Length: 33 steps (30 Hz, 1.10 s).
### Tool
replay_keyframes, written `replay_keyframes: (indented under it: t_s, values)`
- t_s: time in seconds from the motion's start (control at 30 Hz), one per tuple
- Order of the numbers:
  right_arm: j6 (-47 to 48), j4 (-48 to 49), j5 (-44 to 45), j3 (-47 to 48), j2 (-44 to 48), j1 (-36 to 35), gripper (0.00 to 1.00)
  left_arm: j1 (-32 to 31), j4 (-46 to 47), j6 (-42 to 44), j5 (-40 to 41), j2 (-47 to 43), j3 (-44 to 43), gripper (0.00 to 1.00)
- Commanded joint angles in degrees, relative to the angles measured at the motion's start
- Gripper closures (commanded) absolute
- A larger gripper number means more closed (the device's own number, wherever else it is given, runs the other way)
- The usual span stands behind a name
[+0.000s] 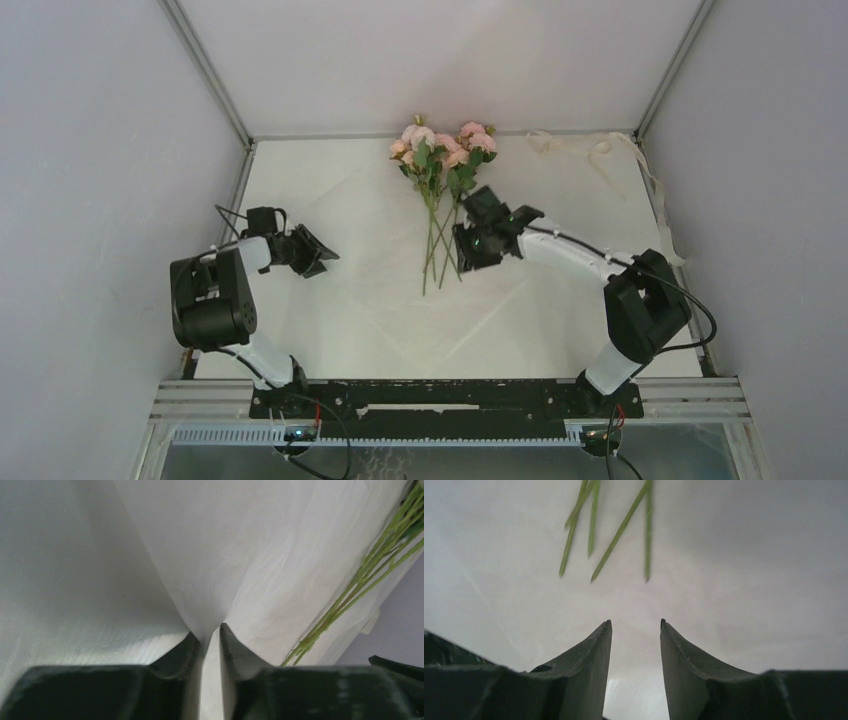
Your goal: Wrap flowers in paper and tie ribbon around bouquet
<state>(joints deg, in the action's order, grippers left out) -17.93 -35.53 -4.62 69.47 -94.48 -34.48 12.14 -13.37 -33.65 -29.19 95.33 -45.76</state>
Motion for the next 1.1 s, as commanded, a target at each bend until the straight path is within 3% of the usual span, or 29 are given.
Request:
replay_keyframes:
  t_s: [0.0, 0.17, 0.33, 0.43, 0.53, 0.6, 0.7, 0.8, 0.93, 1.07]
  values:
    - [-2.13, -6.10, 2.61, -4.41, 2.93, -9.51, 0.49, 1.26, -3.23, 1.44, 1.70, -5.78, -1.65, 0.47]
    - [-5.22, -8.40, 4.37, -6.95, 3.65, -19.13, 0.40, 4.51, -6.29, 5.29, 3.42, -16.27, -4.05, 0.28]
    - [-14.38, -6.35, 5.92, -13.43, 5.88, -21.71, 0.36, 3.67, -3.16, 18.54, 2.28, -32.55, -2.49, 0.24]
    - [-19.29, 0.63, 5.25, -19.58, 10.43, -22.22, 0.34, -8.80, -9.41, 41.06, 1.04, -39.56, -2.40, 0.23]
    - [-24.52, 10.35, 1.64, -26.79, 14.63, -21.65, 0.31, -23.09, -17.76, 57.76, -4.94, -43.07, -0.49, 0.18]
    - [-27.55, 15.59, -0.12, -31.04, 15.52, -20.67, 0.31, -32.73, -21.12, 67.71, -1.87, -43.81, 1.91, 0.14]
    - [-31.54, 23.88, -2.61, -35.94, 15.05, -18.93, 0.31, -46.67, -20.00, 75.03, 9.92, -42.73, 6.83, 0.14]
    - [-34.46, 31.18, -6.01, -38.96, 13.66, -17.43, 0.33, -56.40, -15.82, 79.52, 15.95, -41.43, 12.43, 0.14]
    - [-37.01, 37.15, -7.32, -40.22, 12.39, -16.69, 0.34, -63.71, -12.06, 83.70, 18.33, -38.62, 16.77, 0.13]
    - [-39.98, 42.98, -9.63, -41.51, 12.92, -16.23, 0.35, -67.05, -9.59, 85.78, 20.74, -36.29, 19.01, 0.11]
